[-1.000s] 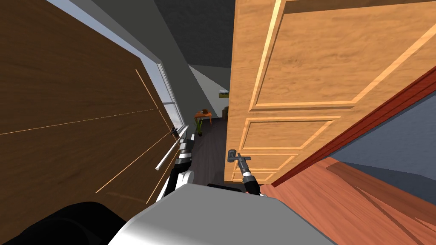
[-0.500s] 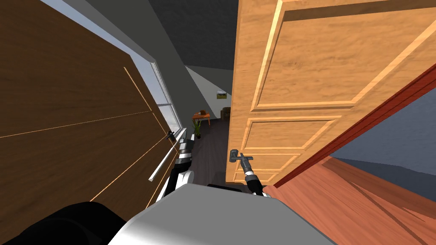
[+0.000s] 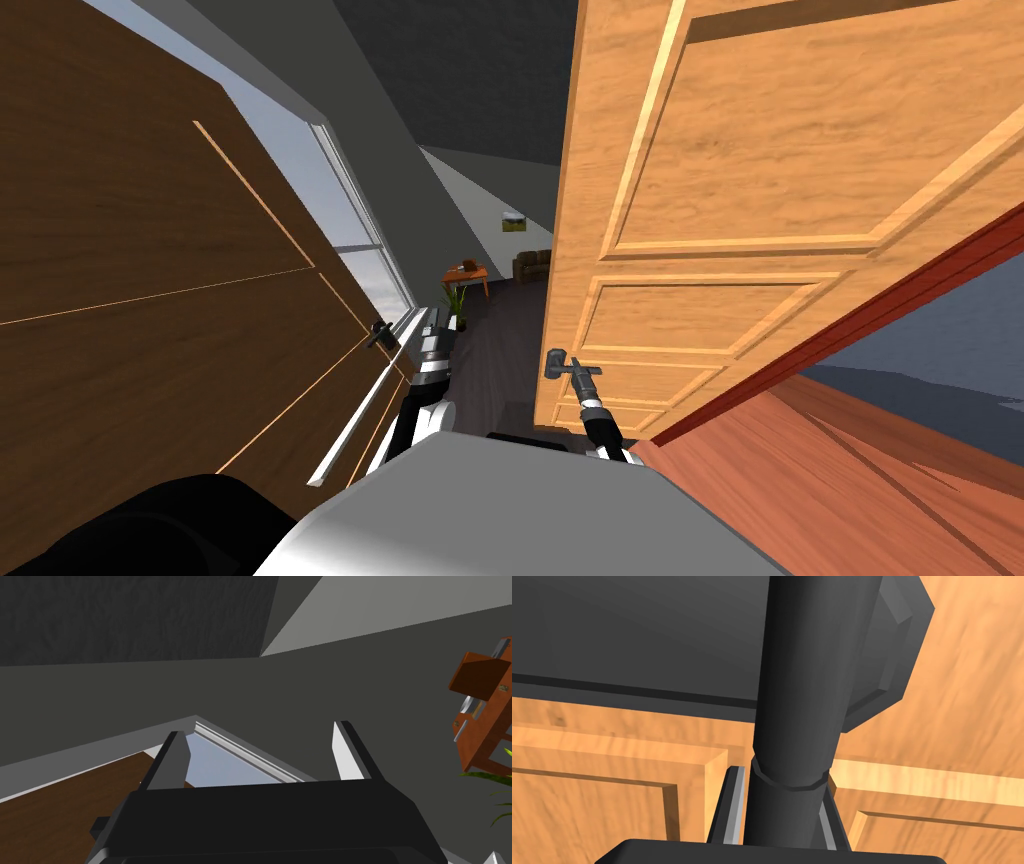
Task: Push the door open
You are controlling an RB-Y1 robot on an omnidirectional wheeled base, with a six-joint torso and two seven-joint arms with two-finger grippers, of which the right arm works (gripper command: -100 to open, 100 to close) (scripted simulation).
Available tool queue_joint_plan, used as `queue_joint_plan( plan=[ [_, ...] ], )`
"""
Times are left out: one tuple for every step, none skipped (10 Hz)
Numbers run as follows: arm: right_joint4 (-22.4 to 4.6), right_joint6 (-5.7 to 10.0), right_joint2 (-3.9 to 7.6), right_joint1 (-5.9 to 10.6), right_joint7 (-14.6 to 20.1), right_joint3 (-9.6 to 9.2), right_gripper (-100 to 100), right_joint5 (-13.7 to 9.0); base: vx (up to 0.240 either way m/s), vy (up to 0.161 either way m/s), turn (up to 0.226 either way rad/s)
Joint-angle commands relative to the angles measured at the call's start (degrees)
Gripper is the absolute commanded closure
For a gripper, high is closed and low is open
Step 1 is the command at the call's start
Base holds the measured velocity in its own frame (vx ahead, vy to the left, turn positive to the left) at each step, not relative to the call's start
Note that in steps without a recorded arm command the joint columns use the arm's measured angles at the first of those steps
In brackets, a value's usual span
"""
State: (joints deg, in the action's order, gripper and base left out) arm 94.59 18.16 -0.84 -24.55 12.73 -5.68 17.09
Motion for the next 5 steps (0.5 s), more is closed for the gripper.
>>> queue_joint_plan(
  plan=[
    [0.3, -0.34, 0.0, 0.53, 0.3, 1.6, 100, -0.8, 0.159, 0.162, -0.101],
    [0.2, -0.42, -0.41, 0.76, 0.3, 2.22, 100, -1.2, 0.171, 0.158, -0.114],
    [0.2, -0.49, -0.82, 0.97, 0.2, 2.76, 100, -1.4, 0.175, 0.126, -0.111],
    [0.1, -0.56, -1.33, 1.19, 0.2, 3.35, 100, -1.7, 0.179, 0.115, -0.078],
    [0.0, -0.6, -1.65, 1.32, 0.2, 3.68, 100, -1.9, 0.155, 0.092, -0.064]
  ],
)
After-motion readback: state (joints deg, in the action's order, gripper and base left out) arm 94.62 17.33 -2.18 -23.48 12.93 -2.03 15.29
